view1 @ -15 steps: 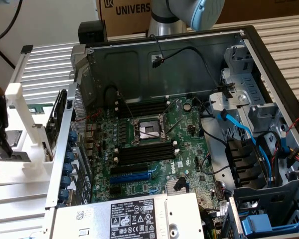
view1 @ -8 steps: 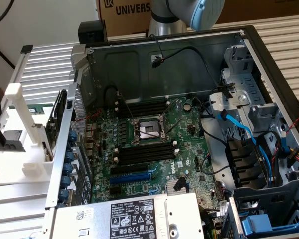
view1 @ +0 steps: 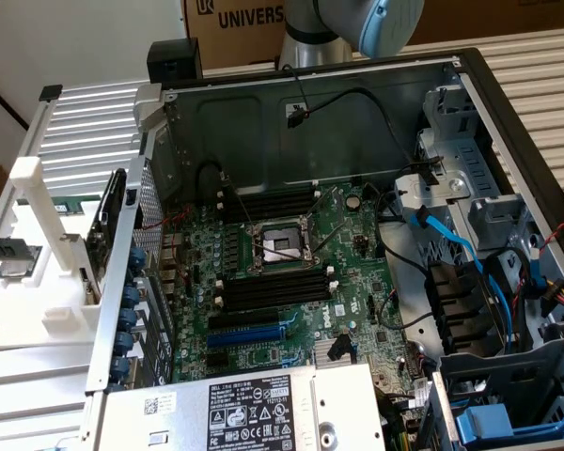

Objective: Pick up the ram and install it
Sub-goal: 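Pick up the ram and move it above insertion slot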

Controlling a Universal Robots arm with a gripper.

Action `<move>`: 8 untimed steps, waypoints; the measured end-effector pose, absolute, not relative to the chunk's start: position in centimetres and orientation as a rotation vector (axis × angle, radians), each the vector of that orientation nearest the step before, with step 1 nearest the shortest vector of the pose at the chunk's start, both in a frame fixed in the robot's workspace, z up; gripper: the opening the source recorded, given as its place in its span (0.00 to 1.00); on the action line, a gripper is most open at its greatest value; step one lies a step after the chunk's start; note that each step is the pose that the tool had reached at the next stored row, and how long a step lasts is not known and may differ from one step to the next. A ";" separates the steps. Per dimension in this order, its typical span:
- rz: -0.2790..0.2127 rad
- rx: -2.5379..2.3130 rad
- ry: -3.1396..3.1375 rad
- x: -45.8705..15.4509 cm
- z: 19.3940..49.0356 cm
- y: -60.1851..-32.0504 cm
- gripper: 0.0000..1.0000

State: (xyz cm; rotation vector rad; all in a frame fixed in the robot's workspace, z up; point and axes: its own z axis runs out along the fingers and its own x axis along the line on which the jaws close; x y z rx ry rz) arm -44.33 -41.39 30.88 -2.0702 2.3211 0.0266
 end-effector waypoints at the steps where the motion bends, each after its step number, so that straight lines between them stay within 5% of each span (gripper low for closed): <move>1: 0.027 -2.070 2.321 -44.3 31.3 -41.4 0.13; 8: 0.026 -2.068 2.323 -44.1 33.2 -41.3 0.13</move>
